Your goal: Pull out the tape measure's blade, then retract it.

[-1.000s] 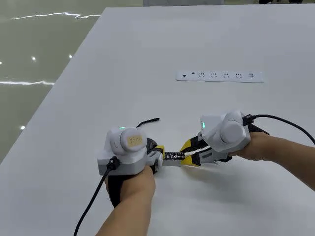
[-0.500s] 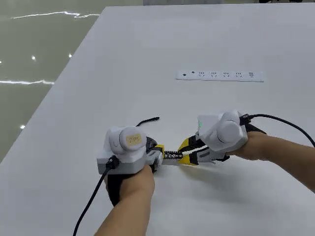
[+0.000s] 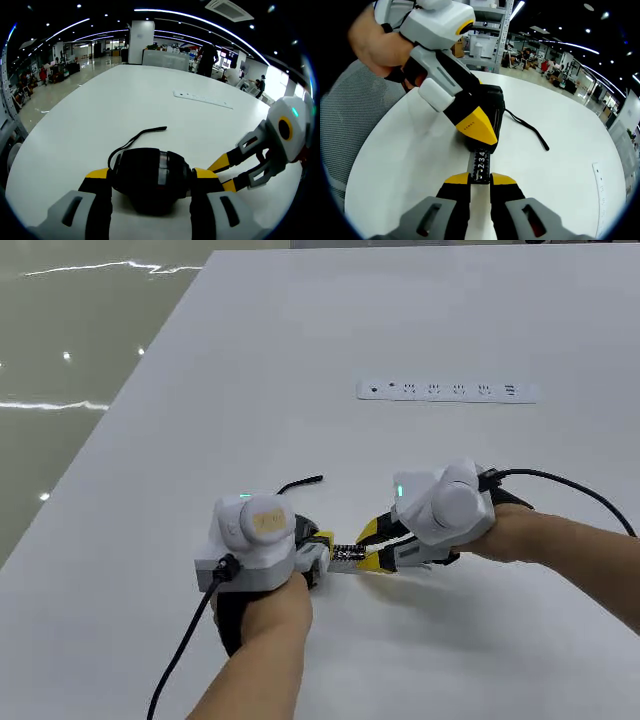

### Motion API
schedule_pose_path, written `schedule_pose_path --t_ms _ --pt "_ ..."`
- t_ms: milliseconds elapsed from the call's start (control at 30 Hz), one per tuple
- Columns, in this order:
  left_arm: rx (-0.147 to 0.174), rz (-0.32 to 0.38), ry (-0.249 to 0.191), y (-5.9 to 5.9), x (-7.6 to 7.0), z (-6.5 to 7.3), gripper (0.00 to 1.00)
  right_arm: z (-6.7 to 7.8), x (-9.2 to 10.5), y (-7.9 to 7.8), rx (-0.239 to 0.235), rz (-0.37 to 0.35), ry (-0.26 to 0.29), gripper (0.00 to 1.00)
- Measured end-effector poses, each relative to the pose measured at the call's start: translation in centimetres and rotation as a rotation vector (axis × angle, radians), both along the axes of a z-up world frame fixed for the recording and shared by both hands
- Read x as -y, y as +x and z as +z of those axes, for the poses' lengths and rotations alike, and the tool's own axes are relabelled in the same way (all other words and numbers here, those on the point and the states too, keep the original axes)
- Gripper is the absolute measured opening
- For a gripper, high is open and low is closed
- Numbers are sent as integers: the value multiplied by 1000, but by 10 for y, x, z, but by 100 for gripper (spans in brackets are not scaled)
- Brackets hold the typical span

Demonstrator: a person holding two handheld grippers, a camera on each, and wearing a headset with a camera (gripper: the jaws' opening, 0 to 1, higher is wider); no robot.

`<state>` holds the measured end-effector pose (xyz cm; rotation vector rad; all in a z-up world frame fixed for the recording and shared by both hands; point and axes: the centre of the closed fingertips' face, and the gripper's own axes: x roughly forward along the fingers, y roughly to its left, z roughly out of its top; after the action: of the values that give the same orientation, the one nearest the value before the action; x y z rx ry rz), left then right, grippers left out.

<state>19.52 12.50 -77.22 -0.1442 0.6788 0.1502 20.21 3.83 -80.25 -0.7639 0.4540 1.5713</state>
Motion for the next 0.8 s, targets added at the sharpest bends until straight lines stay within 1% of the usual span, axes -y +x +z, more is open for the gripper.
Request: schedule_pose_path --t_ms 100,167,333,467,667,767,800 --pt "1 0 -1 3 -3 -3 59 -1 -1 2 0 0 0 14" --pt "1 -1 -1 0 0 -1 59 -1 -1 0 1 1 -1 14" --pt "-1 -3 -2 3 -3 -4 59 -1 -4 1 3 0 1 14" --pt "-2 -4 -1 2 -3 -3 59 -2 -5 1 3 0 2 14" --pt "-1 -3 -5 0 -1 -1 59 2 -9 -2 6 2 5 14" --pt "-2 -4 -7 2 -3 -3 59 -3 -11 1 6 4 7 14" --pt "-2 -4 -7 1 -2 -2 59 -3 -12 1 7 4 7 14"
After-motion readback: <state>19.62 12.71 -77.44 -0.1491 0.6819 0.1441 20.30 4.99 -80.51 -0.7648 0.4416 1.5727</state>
